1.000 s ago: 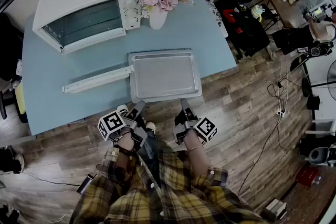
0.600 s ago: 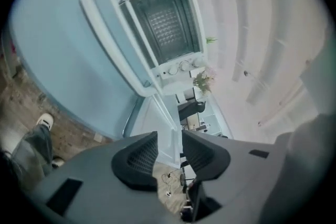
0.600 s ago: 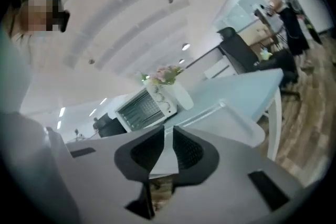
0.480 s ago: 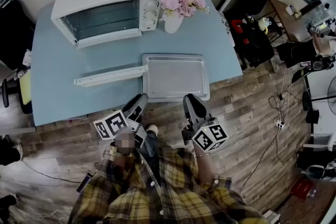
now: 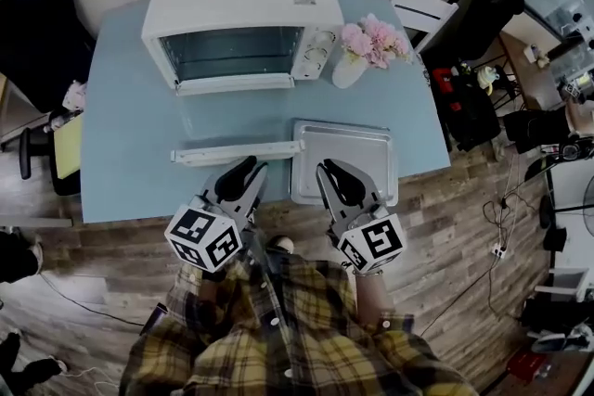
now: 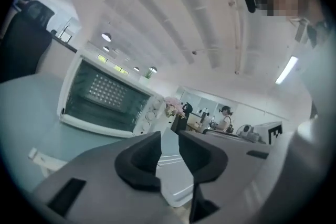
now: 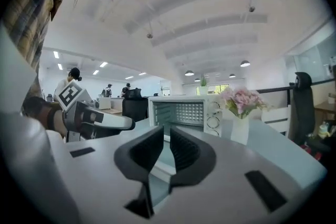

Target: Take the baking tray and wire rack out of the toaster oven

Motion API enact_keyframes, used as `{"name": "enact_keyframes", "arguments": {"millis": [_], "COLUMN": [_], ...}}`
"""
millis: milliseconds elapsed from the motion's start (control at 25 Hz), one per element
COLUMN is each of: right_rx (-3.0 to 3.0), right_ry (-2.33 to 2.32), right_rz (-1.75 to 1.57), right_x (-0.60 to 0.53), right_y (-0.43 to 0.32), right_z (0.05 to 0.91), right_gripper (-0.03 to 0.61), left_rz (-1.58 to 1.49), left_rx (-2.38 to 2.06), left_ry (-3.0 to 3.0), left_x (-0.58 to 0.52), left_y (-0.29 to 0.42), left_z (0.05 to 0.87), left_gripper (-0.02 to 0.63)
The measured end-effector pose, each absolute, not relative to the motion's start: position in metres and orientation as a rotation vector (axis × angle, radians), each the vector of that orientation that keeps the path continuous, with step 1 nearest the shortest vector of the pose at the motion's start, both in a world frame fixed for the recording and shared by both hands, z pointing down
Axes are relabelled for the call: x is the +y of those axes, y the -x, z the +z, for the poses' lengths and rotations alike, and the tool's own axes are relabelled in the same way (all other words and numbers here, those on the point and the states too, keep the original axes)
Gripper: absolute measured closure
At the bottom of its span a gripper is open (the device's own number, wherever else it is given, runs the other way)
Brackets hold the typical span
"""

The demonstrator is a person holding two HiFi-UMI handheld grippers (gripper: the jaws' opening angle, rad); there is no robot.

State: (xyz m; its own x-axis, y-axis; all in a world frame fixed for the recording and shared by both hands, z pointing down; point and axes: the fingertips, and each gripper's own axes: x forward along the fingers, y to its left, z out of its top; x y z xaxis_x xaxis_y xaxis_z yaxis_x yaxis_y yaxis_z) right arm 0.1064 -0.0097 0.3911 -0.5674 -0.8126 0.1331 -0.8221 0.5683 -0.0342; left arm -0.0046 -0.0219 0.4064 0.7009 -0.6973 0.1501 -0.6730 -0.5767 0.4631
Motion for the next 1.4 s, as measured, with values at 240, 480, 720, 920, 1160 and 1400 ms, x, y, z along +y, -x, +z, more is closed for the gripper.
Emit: {"name": "enact_keyframes", "arguments": {"millis": [240,480,720,920,1160,1400], "right_rx": [-2.726,-2.731,-2.711,-2.683,-2.655,-2.654], "right_ry": [-1.392,-1.414,-1.430,-1.448,-1.475,-1.475], "right_rz": [0.087,0.088,0.128,0.202,0.280,0.294], "right_x": [-0.057,-0.087,-0.099,-0.105,-0.114,-0.119], "right_y": [-0.063,-0.038,-0.026,-0.029,-0.039,-0.041], "right_z": [0.370,0.368,0.376,0.386,0.396,0.399], "right_gripper": [0.537,0.558,0.575,0.575,0.575,0.575], "left_rz": [0.018,0.050,0.095,0.119,0.125,0.116], "left_rx": [-1.150,-1.192,-1.173,-1.139,-1.138,-1.145], "left_ry": [-2.539,-2.569,-2.551,-2.521,-2.498,-2.488], "left_x": [-0.059,-0.091,-0.103,-0.107,-0.116,-0.118], "left_y": [0.053,0.090,0.103,0.101,0.096,0.097], "left_z": [0.384,0.381,0.394,0.406,0.411,0.412], "left_gripper": [0.569,0.615,0.623,0.623,0.623,0.623]}}
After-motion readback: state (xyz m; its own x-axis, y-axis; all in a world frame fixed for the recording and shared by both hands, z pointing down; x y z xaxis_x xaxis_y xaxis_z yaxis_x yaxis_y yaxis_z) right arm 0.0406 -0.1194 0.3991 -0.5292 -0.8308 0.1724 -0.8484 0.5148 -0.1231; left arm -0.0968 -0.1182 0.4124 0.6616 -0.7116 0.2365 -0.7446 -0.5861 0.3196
